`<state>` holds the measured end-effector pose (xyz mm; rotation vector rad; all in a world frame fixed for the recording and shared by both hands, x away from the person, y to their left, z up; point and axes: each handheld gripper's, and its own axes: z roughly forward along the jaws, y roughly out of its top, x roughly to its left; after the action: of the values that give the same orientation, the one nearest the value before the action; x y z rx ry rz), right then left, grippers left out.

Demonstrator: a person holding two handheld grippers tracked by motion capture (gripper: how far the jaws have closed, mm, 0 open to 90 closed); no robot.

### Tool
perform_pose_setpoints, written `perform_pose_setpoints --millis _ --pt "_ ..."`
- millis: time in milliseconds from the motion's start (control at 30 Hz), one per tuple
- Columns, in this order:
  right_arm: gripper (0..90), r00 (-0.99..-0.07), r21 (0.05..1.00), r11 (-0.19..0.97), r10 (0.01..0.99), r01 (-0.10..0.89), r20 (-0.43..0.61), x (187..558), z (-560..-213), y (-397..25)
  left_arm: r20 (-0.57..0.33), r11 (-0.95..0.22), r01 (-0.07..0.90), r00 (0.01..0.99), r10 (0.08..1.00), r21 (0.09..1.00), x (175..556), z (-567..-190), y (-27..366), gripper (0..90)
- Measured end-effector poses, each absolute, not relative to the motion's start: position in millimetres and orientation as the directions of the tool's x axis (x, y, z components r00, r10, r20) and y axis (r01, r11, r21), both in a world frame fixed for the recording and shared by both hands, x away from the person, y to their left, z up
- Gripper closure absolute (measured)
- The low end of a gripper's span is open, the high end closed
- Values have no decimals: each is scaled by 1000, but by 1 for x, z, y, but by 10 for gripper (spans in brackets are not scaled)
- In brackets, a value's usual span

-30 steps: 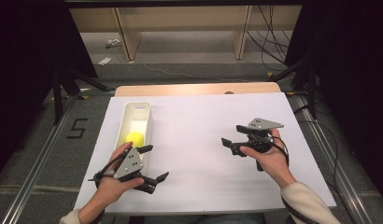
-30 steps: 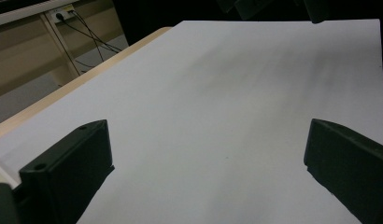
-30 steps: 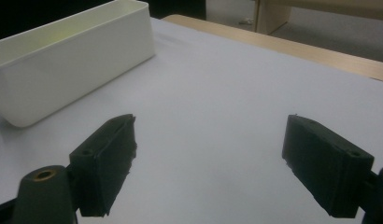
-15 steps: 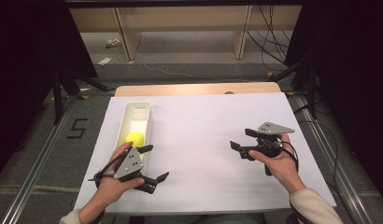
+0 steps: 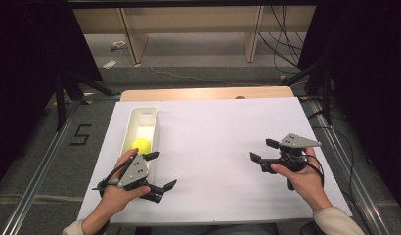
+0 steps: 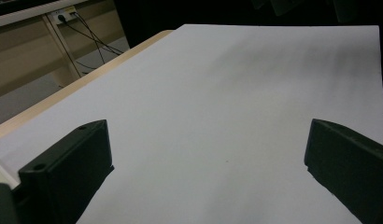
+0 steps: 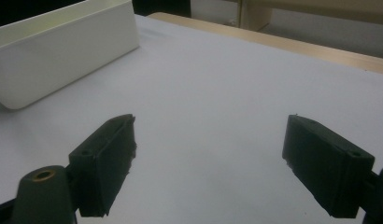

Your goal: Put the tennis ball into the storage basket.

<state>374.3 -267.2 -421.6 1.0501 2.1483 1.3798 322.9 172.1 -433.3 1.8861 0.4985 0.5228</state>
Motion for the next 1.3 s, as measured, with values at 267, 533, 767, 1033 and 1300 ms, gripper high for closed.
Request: perform_pose_setpoints --millis 267,533,767,1033,1300 --pt "177 -638 894 232 767 383 75 368 -422 -279 122 -345 101 813 569 933 323 -433 173 3" --pt "177 -630 889 233 773 394 77 364 -425 -286 123 -344 102 809 574 933 324 -433 174 3" --pt "176 -617 888 230 783 397 72 357 -427 -294 120 -342 106 807 578 934 325 -434 174 2" --pt "174 -616 886 236 785 400 69 351 -429 -298 119 -339 105 806 579 935 325 -433 175 3" --pt "173 -607 891 218 791 398 78 351 -430 -298 120 -337 103 805 581 936 325 -432 176 2"
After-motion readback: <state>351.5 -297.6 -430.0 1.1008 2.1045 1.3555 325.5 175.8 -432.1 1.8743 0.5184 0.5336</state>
